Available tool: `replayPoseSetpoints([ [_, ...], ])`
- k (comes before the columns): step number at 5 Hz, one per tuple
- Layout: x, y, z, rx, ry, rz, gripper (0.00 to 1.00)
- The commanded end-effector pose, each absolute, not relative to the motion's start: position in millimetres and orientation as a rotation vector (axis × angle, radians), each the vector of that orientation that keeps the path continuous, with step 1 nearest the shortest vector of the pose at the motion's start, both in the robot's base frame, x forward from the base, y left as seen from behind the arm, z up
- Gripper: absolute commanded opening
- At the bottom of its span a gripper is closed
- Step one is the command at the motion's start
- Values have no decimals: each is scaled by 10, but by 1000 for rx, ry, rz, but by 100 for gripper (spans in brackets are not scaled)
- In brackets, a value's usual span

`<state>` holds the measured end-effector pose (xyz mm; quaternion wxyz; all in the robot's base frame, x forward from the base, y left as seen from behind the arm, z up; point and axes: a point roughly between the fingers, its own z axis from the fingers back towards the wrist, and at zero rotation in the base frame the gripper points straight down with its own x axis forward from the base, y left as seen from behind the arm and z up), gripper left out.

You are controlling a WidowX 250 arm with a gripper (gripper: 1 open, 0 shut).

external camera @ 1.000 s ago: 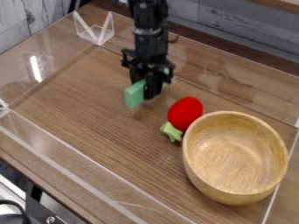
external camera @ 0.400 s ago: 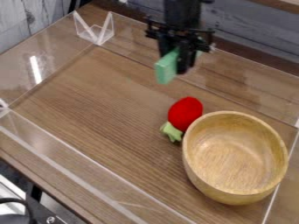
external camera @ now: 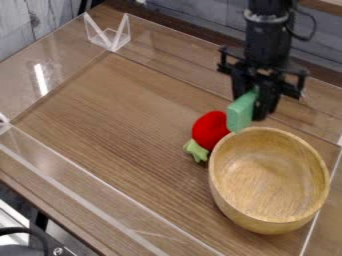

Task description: Put the green block in the brown bowl

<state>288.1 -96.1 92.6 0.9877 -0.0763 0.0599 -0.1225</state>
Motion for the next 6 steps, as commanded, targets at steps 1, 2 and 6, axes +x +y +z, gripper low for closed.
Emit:
replayPoseSetpoints([
  [1, 2792, -1152, 1045, -167, 56, -299, 0],
  [2, 2703, -1223, 919, -169, 78, -330, 0],
  [6, 2509, -1313, 480, -172, 135, -397, 0],
])
